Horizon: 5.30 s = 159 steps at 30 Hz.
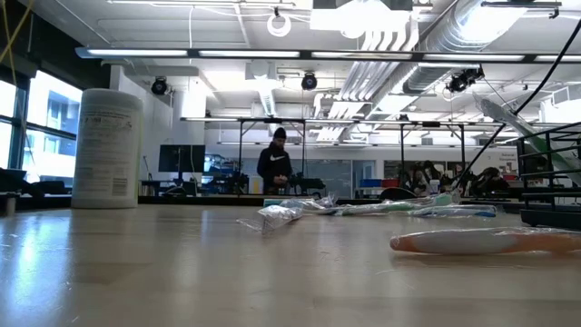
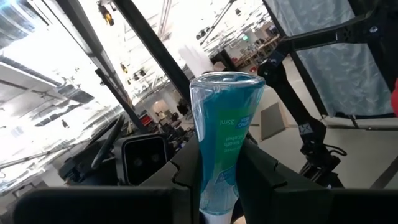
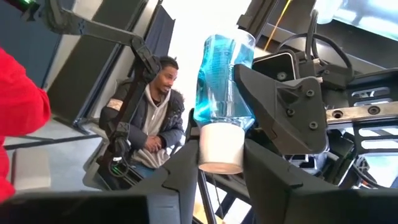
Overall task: Pick & Place toothbrushing station
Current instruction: Put the bottom blue mouthwash bottle into the black mesh organizer
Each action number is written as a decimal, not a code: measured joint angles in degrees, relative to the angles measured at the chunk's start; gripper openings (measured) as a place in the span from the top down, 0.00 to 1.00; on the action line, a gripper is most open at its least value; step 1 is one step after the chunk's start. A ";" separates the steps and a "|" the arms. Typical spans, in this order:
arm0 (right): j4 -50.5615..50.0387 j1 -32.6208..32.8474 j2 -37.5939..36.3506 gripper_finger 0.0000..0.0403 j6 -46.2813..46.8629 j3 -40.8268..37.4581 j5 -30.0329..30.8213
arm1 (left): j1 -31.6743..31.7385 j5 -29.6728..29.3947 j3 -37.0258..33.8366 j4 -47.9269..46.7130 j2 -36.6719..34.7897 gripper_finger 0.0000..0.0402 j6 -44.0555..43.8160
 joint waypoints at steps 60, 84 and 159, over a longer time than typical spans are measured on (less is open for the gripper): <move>-7.87 2.09 -0.98 0.78 0.58 0.00 14.66 | 0.64 1.02 -0.07 -5.96 -0.07 0.56 -2.31; -90.68 11.83 -6.69 0.78 65.43 17.20 35.38 | 1.20 -20.22 0.00 -46.25 -6.55 0.38 -29.05; -116.89 -1.81 -3.93 0.78 77.23 4.68 -12.36 | 5.97 -21.65 -1.43 -62.09 -3.15 0.38 -36.48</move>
